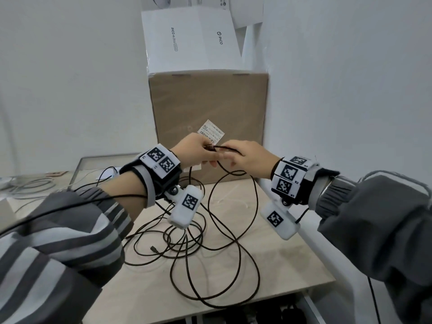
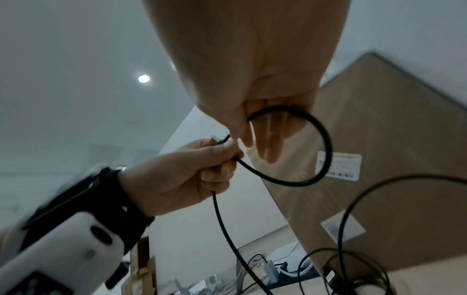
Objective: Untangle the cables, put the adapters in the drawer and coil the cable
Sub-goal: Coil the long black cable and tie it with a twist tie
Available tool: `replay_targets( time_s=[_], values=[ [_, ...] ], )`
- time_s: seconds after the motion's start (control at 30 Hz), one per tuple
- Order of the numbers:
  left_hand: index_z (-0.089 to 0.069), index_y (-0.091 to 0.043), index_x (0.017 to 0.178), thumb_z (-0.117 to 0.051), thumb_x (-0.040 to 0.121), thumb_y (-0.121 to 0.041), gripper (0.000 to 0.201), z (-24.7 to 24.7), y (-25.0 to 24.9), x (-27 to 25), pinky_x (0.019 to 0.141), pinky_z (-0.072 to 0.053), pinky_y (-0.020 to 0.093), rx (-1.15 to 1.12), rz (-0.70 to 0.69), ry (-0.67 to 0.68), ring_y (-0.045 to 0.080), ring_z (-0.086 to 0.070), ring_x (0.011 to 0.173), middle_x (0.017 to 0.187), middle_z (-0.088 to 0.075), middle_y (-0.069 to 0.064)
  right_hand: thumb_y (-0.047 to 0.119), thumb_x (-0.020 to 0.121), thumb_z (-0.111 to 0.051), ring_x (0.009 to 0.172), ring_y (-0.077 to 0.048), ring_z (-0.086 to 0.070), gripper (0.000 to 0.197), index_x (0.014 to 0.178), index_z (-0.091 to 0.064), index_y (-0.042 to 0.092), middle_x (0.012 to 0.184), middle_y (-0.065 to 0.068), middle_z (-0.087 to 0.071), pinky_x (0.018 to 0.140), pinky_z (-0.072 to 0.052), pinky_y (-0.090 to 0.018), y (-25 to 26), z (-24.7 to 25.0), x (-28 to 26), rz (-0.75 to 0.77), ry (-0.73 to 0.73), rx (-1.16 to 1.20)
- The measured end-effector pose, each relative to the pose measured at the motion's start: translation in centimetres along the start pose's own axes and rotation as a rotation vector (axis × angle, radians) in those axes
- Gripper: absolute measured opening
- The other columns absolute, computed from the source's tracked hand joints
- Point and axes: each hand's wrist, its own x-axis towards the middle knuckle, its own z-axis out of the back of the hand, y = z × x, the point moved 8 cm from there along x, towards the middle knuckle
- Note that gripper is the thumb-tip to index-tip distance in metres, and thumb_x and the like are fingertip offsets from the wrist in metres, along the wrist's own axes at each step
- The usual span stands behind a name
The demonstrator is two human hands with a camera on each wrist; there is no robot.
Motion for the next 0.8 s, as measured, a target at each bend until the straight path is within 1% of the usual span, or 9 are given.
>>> replay_targets(
  time_s=[0.1,0.2,0.27,0.37,0.43,0.5,0.6,0.7,0.8],
  values=[
    [-0.063,-0.014,0.068,-0.074,0.081,-0.030,0.024,-0.2,0.2,-0.1,0.049,-0.037,0.018,-0.137,-0.018,-0.045,0.007,-0.044,0.048,0.062,-0.063,0.003,0.020,0.100,-0.047,0.082,-0.012,-0.064,0.025,0.120,-0.059,0.011,0.105,-0.002,-0.065,0.074,-0.049,-0.029,-0.9,-1.4,-0.8,-0.099,0.040,0.361],
    [-0.058,-0.018,0.067,-0.070,0.084,-0.033,0.025,-0.5,0.6,0.0,0.052,-0.035,0.025,-0.181,-0.008,-0.084,0.011,-0.041,0.052,0.059,-0.053,-0.003,0.015,0.100,-0.045,0.096,-0.012,-0.061,0.028,0.126,-0.054,0.012,0.110,-0.003,-0.065,0.084,-0.047,-0.033,-1.2,-3.0,-1.6,-0.161,0.074,0.621],
    [-0.058,-0.018,0.069,-0.069,0.085,-0.034,0.025,-1.0,0.6,0.0,0.054,-0.035,0.026,-0.203,-0.010,-0.097,0.011,-0.041,0.055,0.063,-0.051,-0.002,0.015,0.101,-0.044,0.098,-0.011,-0.061,0.027,0.126,-0.054,0.011,0.113,-0.007,-0.064,0.083,-0.047,-0.028,-1.3,-3.6,-1.7,-0.197,0.060,0.774],
    [-0.059,-0.003,0.075,-0.068,0.084,-0.038,0.038,-1.3,0.3,0.3,0.062,-0.038,0.029,-0.259,-0.038,-0.144,0.013,-0.045,0.062,0.068,-0.053,0.004,0.008,0.102,-0.040,0.082,-0.010,-0.066,0.028,0.127,-0.050,0.001,0.104,-0.013,-0.064,0.072,-0.052,-0.022,-0.6,-4.6,-1.4,-0.229,0.053,0.999],
    [-0.058,0.002,0.080,-0.065,0.081,-0.045,0.048,-1.5,0.3,0.4,0.068,-0.041,0.033,-0.286,-0.019,-0.172,0.016,-0.048,0.068,0.072,-0.054,0.007,0.004,0.100,-0.042,0.072,-0.008,-0.066,0.027,0.126,-0.048,-0.003,0.093,-0.008,-0.064,0.067,-0.052,-0.023,-0.2,-4.9,-1.1,-0.227,0.036,1.098],
    [-0.058,-0.005,0.085,-0.061,0.086,-0.043,0.039,-1.8,0.4,0.4,0.070,-0.043,0.034,-0.351,0.018,-0.180,0.017,-0.052,0.073,0.075,-0.057,0.005,0.003,0.097,-0.048,0.073,-0.011,-0.065,0.024,0.121,-0.051,0.000,0.088,-0.003,-0.064,0.065,-0.050,-0.023,0.0,-4.9,-0.8,-0.207,0.023,1.126],
    [-0.053,-0.011,0.093,-0.050,0.097,-0.027,0.017,-2.5,0.4,0.6,0.078,-0.045,0.035,-0.391,0.050,-0.160,0.018,-0.052,0.083,0.087,-0.057,0.005,0.008,0.093,-0.058,0.083,-0.016,-0.065,0.023,0.116,-0.056,0.003,0.093,-0.005,-0.066,0.072,-0.050,-0.027,-0.6,-4.9,-0.9,-0.249,0.010,1.079],
    [-0.055,-0.014,0.091,-0.043,0.098,-0.015,0.014,-2.7,-0.1,0.7,0.082,-0.045,0.037,-0.326,0.031,-0.105,0.018,-0.055,0.087,0.092,-0.058,0.006,0.016,0.089,-0.065,0.080,-0.011,-0.059,0.022,0.109,-0.057,0.008,0.095,-0.002,-0.062,0.065,-0.048,-0.021,-1.4,-5.1,-1.1,-0.308,0.008,0.931],
    [-0.061,-0.013,0.100,-0.041,0.098,-0.003,0.022,-2.7,-0.7,0.5,0.069,-0.047,0.017,-0.425,-0.013,-0.074,0.003,-0.061,0.071,0.082,-0.060,0.001,0.021,0.085,-0.070,0.094,-0.014,-0.058,0.041,0.120,-0.053,0.007,0.106,-0.002,-0.057,0.069,-0.046,-0.027,-2.2,-5.1,-1.0,-0.323,-0.081,0.858]
  ],
)
